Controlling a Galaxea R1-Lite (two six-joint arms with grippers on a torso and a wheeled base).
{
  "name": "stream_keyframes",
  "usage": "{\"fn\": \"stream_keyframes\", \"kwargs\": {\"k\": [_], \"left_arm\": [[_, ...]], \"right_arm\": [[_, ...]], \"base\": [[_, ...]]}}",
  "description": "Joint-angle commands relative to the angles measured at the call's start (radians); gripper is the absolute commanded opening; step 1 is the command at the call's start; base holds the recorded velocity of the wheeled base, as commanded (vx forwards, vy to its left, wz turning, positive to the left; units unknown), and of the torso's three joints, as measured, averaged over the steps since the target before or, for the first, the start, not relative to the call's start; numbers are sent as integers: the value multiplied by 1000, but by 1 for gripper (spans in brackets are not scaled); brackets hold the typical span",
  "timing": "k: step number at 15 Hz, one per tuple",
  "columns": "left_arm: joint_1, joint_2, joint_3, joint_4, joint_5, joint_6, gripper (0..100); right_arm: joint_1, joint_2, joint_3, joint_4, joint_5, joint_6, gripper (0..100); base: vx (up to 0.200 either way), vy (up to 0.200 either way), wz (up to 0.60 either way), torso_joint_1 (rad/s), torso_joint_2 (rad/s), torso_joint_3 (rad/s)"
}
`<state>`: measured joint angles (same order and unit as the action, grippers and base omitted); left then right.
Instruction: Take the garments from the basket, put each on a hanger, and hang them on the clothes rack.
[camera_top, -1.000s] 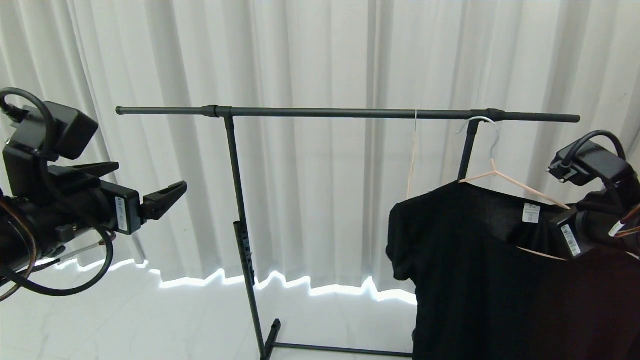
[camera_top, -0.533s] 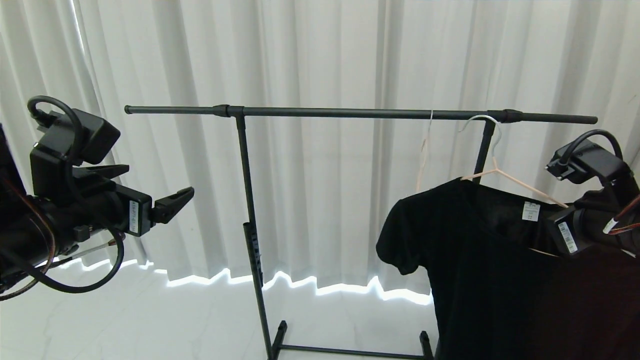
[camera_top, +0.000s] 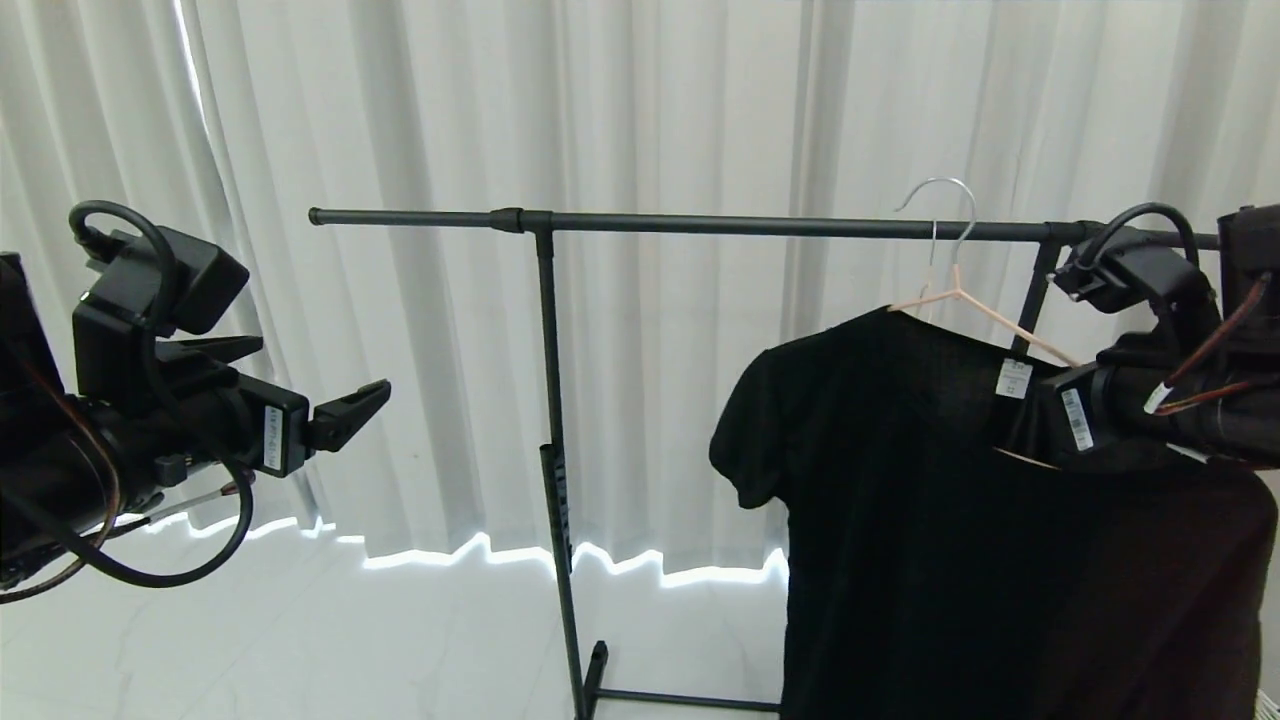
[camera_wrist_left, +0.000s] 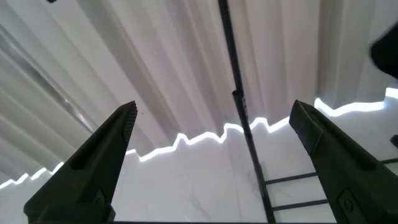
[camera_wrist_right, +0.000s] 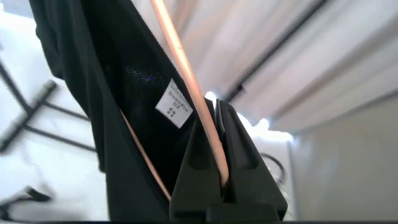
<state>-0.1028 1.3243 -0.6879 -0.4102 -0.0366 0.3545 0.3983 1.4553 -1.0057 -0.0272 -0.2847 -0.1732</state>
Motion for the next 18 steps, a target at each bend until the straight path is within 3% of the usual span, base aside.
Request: {"fn": "stream_keyframes", "kwargs": {"k": [1,4,9,13,18], "left_arm": [[0,3,5,-1,0,1,100],[0,4,10,-1,0,29,100],[0,4,11,-1,1,40,100],[-11,1,18,-1,1,40,100],[-51,0,25,-1,3,40,100]], "right_arm": [[22,94,-109,41,-85,20,0],[22,172,-271,182,-195,55,0],[73,312,-504,277,-346,225,0],[136,327,-539,320,-349,285,0],[140,350,-568,316,-399,290,0]], "base": [[0,0,0,0,0,0],[0,0,0,0,0,0],[0,0,0,0,0,0],[150,0,0,-1,-1,2],[200,0,0,3,0,2]]}}
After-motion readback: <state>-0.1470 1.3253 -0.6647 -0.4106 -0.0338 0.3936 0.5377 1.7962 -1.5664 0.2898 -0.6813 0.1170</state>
